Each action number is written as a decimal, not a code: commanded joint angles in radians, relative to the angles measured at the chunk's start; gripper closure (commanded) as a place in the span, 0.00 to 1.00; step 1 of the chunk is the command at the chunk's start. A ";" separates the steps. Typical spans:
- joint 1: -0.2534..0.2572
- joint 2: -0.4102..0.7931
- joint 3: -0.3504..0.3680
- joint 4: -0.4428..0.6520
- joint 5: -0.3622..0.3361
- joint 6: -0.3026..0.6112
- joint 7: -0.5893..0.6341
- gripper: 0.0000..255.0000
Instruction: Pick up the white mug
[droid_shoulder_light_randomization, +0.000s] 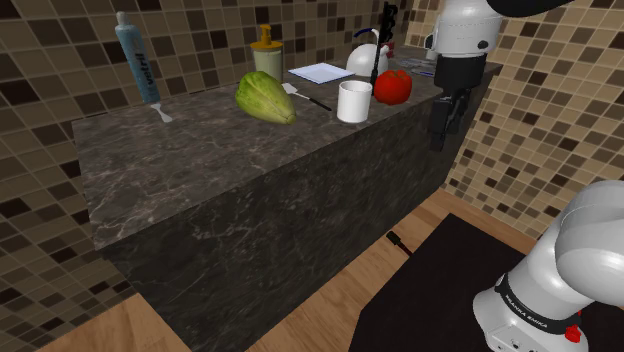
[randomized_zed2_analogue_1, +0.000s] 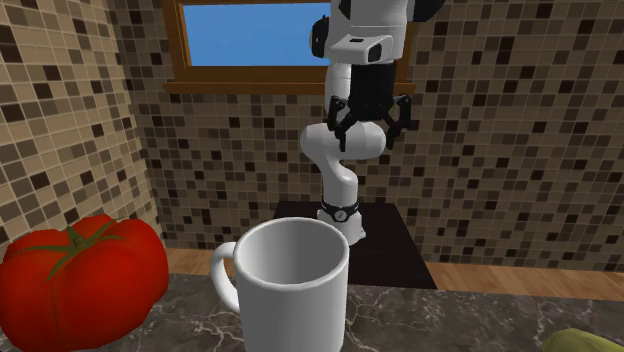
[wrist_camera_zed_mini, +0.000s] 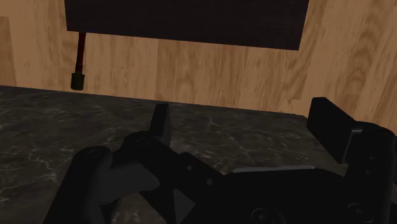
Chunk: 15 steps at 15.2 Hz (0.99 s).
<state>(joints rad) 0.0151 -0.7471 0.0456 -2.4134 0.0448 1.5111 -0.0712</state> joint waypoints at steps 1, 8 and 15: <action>0.000 0.000 0.000 0.000 0.000 0.000 0.000 0.00; -0.014 0.239 -0.039 0.161 -0.037 0.129 -0.076 0.00; -0.020 0.476 -0.069 0.375 -0.050 0.202 -0.145 0.00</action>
<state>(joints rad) -0.0057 -0.3152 -0.0216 -2.0862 -0.0051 1.7094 -0.2084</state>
